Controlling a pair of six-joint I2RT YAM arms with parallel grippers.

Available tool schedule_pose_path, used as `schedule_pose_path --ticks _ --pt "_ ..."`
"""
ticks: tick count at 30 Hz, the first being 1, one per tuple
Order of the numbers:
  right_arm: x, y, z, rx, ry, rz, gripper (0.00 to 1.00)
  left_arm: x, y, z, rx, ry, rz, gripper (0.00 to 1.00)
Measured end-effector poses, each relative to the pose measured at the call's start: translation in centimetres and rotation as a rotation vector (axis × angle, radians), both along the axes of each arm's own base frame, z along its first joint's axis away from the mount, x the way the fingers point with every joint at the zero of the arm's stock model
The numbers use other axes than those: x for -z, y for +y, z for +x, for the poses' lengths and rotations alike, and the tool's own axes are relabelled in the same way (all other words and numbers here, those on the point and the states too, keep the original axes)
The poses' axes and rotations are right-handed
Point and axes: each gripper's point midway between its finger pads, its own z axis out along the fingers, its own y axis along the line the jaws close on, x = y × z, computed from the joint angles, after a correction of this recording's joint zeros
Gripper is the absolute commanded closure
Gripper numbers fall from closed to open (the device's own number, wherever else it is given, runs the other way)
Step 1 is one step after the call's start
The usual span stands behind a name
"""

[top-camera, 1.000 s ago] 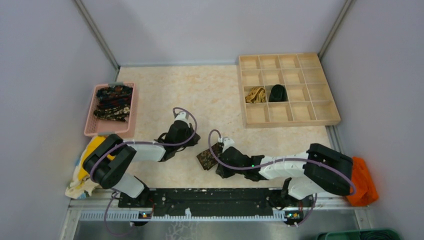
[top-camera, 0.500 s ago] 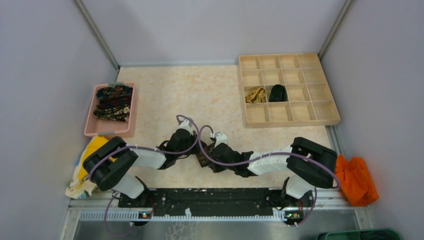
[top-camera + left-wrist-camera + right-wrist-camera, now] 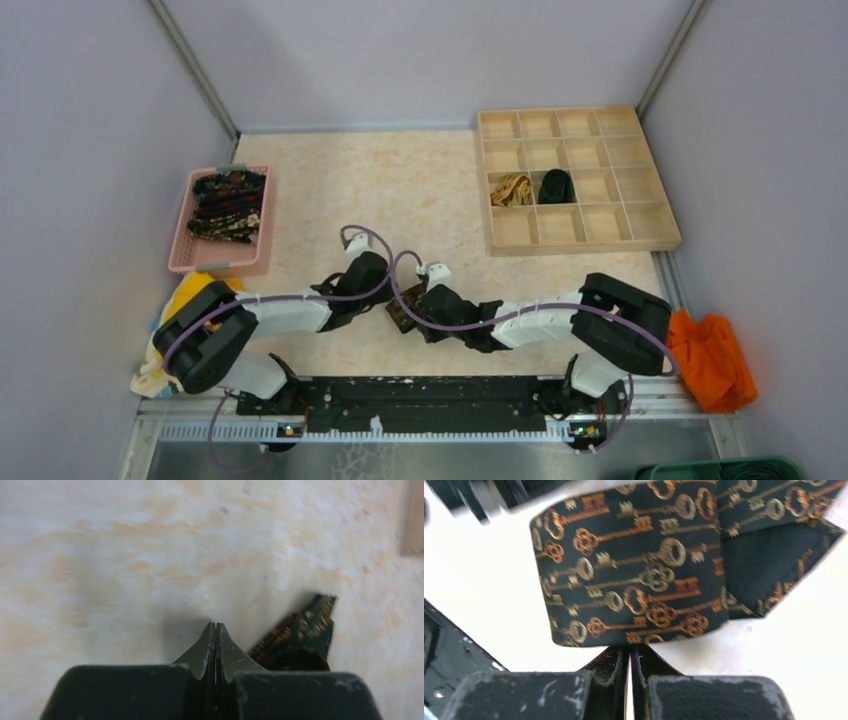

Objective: Roll the ties
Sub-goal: Roll the tie at the center of the board.

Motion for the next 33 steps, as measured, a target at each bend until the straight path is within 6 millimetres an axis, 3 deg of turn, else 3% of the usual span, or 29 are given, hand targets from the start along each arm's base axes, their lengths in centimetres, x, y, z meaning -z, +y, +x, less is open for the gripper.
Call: schedule_pose_path --ticks 4,6,8,9,13,16,19,25,33 --pt "-0.1 -2.2 -0.5 -0.007 -0.025 -0.106 0.97 -0.5 4.2 1.4 -0.215 0.027 0.13 1.0" --pt "-0.8 -3.4 -0.8 -0.011 -0.058 -0.178 0.95 -1.9 6.5 1.7 -0.322 0.016 0.173 1.0" --pt "-2.2 -3.9 -0.9 -0.02 -0.105 -0.237 0.86 -4.4 8.2 1.9 -0.4 -0.028 0.171 1.0" --pt "-3.1 -3.9 -1.0 -0.026 -0.129 -0.256 0.75 -6.1 8.8 1.8 -0.429 -0.061 0.149 1.0" --pt "-6.9 -3.0 -1.0 -0.054 -0.243 -0.317 0.47 -13.9 11.1 0.9 -0.497 -0.222 -0.024 1.0" --pt "-8.7 -1.9 -0.9 -0.085 -0.317 -0.362 0.39 -18.4 13.0 -0.7 -0.525 -0.323 -0.155 1.0" --pt "-8.6 -0.7 -0.6 -0.122 -0.355 -0.415 0.3 -20.8 15.4 -2.4 -0.565 -0.39 -0.227 1.0" --pt "-6.0 0.1 -0.6 -0.214 -0.387 -0.546 0.29 -20.3 18.9 -4.4 -0.642 -0.395 -0.165 0.99" --pt "-4.5 1.5 -0.1 -0.258 -0.423 -0.624 0.28 -19.5 20.2 -5.2 -0.66 -0.375 -0.103 0.99"
